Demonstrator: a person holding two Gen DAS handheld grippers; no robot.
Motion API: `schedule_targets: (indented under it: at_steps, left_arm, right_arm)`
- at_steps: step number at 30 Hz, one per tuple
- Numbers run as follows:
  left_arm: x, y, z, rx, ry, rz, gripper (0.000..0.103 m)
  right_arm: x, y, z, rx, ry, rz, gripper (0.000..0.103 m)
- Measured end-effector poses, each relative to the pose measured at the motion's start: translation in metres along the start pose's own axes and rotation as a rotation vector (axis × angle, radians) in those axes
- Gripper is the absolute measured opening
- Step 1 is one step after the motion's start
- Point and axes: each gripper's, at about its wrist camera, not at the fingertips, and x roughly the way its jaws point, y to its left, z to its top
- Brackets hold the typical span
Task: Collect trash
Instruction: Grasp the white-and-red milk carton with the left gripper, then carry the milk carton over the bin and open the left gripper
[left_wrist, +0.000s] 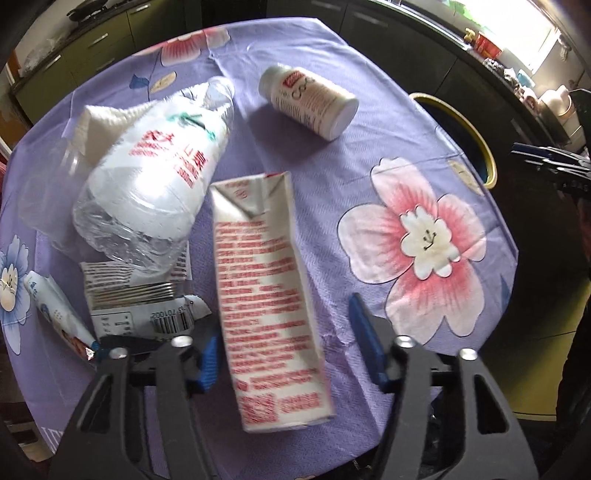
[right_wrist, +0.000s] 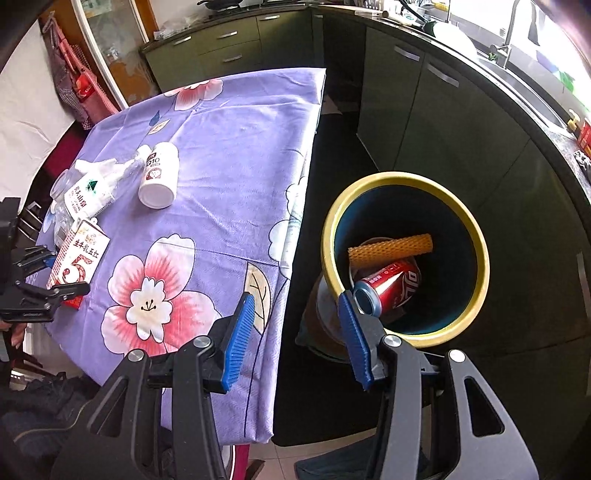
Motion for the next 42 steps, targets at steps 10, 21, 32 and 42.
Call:
schedule_targets:
  at_steps: [10,21,32,42]
  left_arm:
    - [-0.008,-0.017,-0.001,0.091,-0.025,0.007,0.035]
    - [-0.045,-0.094,0.06,0.28,-0.116,-0.09,0.036]
    - [0.023,-0.233,0.181,0.454,-0.101,-0.185,0.036]
    - [0.091,-0.267,0.237,0.43,-0.069,-0.142,0.056]
  right_arm:
    - [-0.004,-0.004,-0.005,0.007,-0.01,-0.011,0.047]
    - [-0.018,-0.041,-0.031,0.094,-0.035,-0.082,0.047]
    - [-0.014,-0.105,-0.071,0.236,-0.014,-0.096,0.047]
    - [-0.007,-0.141,-0.089,0.311,0.003,-0.098,0.052]
